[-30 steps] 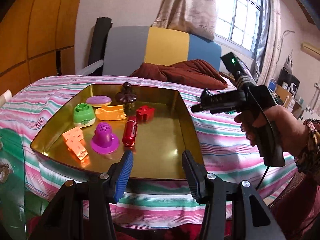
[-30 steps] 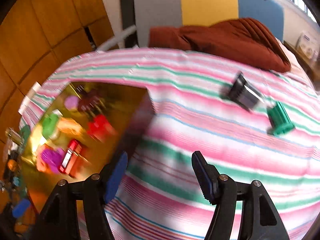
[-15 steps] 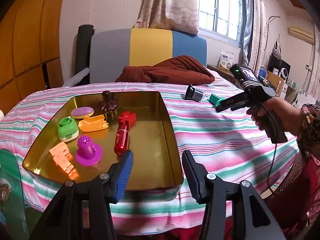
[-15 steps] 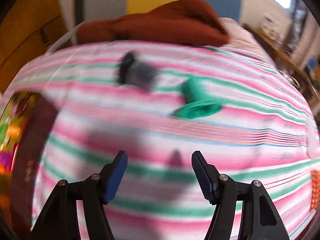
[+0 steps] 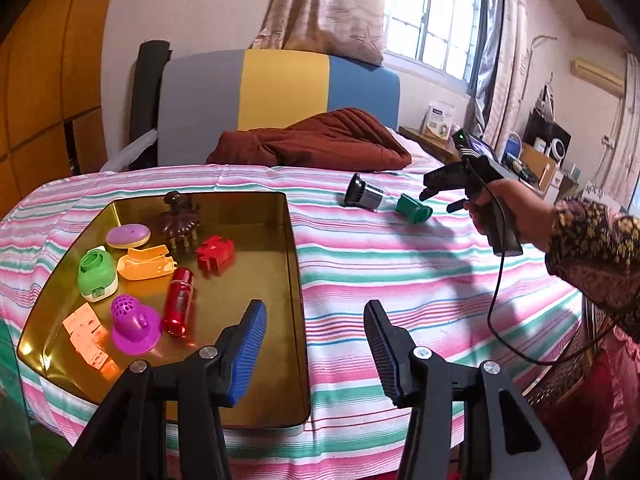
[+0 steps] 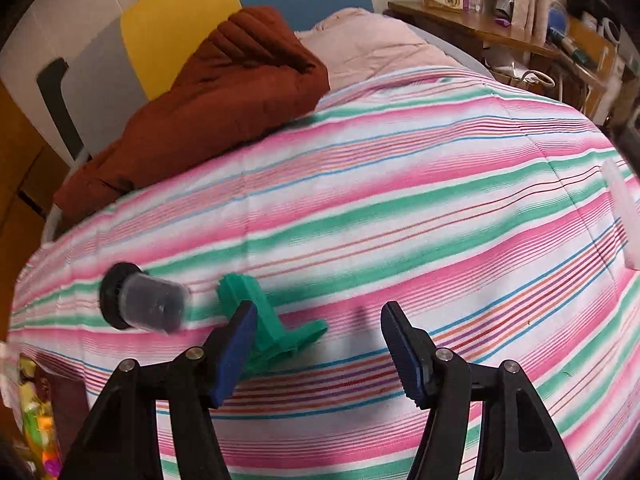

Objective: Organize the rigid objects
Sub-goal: 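Move the right tool back to the teal stand-shaped piece, then close the right tool on the teal stand-shaped piece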

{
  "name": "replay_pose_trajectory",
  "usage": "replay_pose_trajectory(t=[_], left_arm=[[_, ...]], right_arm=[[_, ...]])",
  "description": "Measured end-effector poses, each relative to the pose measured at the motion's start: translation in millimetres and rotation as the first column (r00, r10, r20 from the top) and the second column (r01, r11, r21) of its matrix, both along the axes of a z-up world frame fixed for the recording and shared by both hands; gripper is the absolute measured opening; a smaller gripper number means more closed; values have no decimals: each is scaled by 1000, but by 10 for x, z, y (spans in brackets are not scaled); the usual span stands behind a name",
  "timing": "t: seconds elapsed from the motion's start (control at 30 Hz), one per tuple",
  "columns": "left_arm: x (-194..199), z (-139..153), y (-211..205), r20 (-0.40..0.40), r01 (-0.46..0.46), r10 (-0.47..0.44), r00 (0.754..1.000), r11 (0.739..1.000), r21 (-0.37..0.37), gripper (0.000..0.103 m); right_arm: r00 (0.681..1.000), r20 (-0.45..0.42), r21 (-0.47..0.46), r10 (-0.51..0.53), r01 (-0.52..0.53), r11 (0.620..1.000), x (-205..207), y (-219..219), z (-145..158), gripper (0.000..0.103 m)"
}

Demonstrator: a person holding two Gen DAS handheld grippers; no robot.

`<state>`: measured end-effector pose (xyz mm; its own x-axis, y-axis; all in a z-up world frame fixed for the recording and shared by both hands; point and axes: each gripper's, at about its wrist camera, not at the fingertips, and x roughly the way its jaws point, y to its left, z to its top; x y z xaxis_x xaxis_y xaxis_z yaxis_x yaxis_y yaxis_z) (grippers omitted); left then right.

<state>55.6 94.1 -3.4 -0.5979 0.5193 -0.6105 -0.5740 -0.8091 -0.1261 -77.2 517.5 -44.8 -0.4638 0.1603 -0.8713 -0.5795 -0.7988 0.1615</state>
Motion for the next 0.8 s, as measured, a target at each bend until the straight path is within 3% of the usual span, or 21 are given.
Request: replay_pose_trajectory(t=[0.17,0.3,0.43,0.57,0.8], left_arm=[[6,-29,37,6,5,-5,1000,1000,-1,51],[18,-48,86,11,16,-16,1000,1000,-5,51],[45,-35,94,0,19,-19,1000,1000,-9,51],[40,-37,61,1,-2,2,1000,1000,-2,51],[41,-44,63,8,-9,9,1000,1000,-4,51]], right_arm=[[998,15,56,59,-59,997,258,-129,-7,65],[991,91,79,100,-108,991,496,-232,-166,65],[997,52,-8,57,-57,998,678,-114,-222,65],[1000,-27,8,12,-12,1000,764,-26,-81,65],[987,-47,40,157,-155,987,581,-270,-79,65]])
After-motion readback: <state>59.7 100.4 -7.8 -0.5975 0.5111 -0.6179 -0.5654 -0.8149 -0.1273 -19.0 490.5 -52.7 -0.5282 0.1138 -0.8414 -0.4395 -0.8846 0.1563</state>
